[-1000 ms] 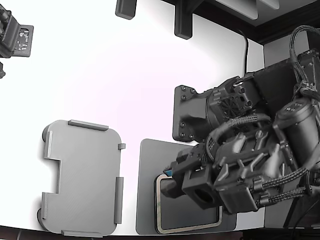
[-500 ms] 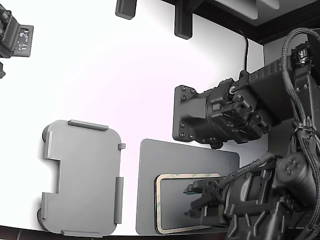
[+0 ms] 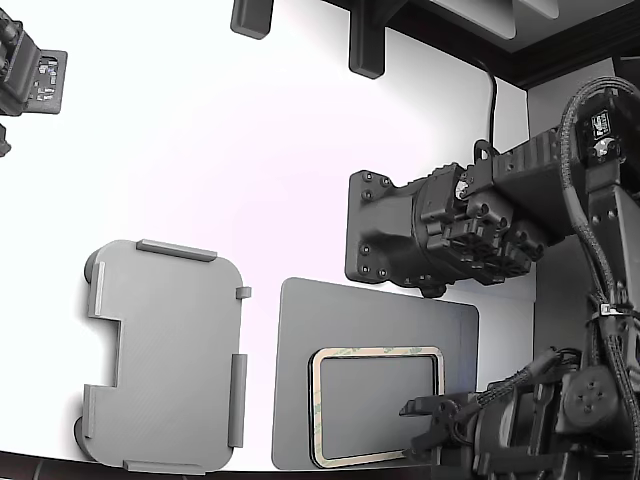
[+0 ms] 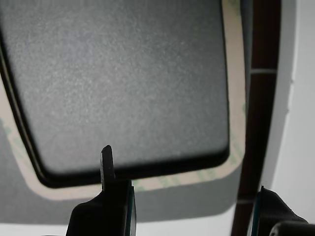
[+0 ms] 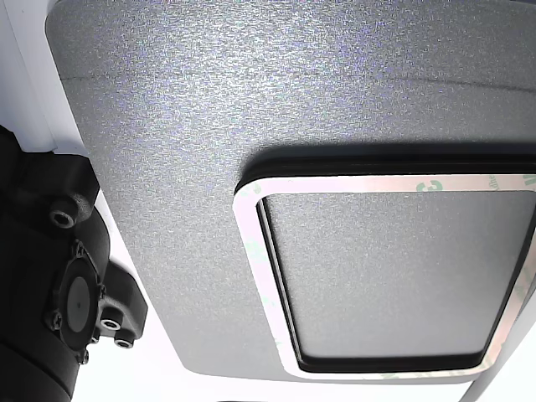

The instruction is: Grab top frame and put it into gray box.

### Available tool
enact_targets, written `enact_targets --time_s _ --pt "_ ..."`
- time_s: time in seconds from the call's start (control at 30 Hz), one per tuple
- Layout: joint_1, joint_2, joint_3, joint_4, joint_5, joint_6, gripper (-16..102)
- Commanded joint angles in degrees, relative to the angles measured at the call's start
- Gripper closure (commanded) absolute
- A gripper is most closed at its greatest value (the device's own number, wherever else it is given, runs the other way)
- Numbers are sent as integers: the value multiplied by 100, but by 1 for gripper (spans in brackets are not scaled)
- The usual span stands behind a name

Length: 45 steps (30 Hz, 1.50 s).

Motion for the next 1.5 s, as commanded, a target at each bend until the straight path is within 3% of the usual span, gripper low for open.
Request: enact_targets --time_s 0.0,0.37,0.7,0.8,0.93,1.47 --pt "123 -70 -149 -105 44 35 -10" --pt "756 -712 -466 -167 -9 387 -12" --pt "1116 -993 -519 -563 -176 633 1" --pt "1274 -1195 -606 -563 -158 624 -4" --pt "1354 -1397 -650 -633 -158 773 -2" --pt "1477 -1740 -765 -729 -272 1318 32"
